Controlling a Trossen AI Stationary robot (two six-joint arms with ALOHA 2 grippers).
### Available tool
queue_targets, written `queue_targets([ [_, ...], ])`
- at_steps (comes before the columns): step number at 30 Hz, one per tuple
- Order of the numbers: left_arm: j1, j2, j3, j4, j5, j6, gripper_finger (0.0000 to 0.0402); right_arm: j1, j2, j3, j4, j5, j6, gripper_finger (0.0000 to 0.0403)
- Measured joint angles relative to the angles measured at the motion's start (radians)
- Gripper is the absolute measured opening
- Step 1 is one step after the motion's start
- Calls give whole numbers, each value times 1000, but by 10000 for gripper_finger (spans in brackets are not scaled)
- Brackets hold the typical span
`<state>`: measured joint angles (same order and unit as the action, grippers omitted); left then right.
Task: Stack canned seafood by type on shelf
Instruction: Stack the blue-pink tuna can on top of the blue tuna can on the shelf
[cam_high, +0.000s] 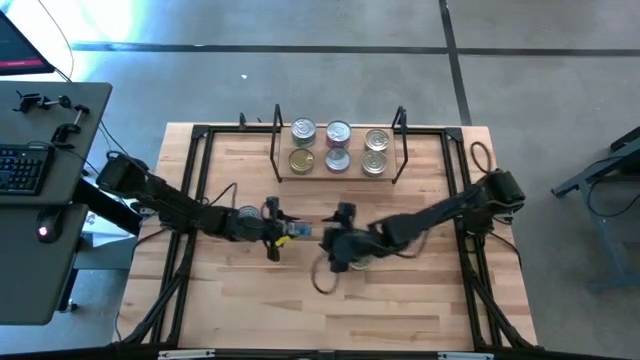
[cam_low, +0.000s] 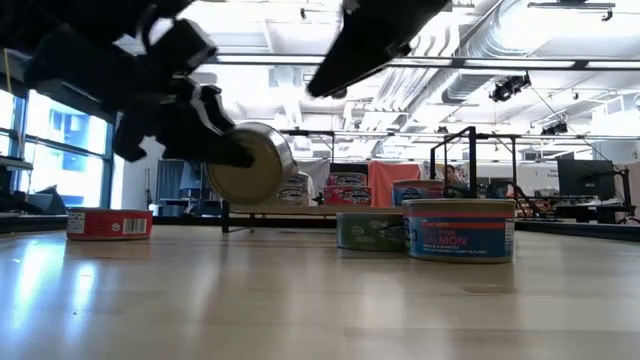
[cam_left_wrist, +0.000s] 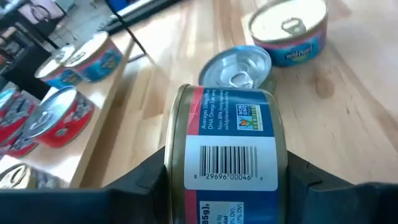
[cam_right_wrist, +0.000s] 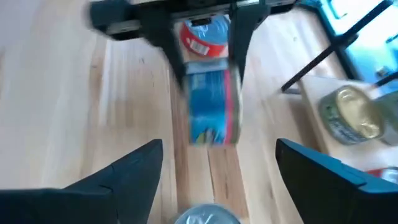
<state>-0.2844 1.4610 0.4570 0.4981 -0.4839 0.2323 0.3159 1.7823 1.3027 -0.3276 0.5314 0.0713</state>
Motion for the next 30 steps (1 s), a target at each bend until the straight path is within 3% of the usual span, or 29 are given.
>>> queue_targets([
  [4,-4,-73,-120,243,46,15,169,54,-71,-140,122,114,38,305],
  [8,-3,-99,-261,609,216,32,169,83,-93,-344,517,126,45,306],
  [12,3,-99,-349,913,370,49,169,77,-50,-488,998,17,-9,307],
  [15,3,-95,-372,1007,420,62,169,44,1,-509,1221,-104,-126,307],
  [18,3,-93,-363,1034,428,83,169,24,21,-468,1248,-197,-286,307],
  [22,3,-90,-355,1035,428,85,169,18,22,-380,1242,-199,-417,307],
  [30,3,-91,-326,1036,419,119,169,13,21,-160,915,-158,-491,307],
])
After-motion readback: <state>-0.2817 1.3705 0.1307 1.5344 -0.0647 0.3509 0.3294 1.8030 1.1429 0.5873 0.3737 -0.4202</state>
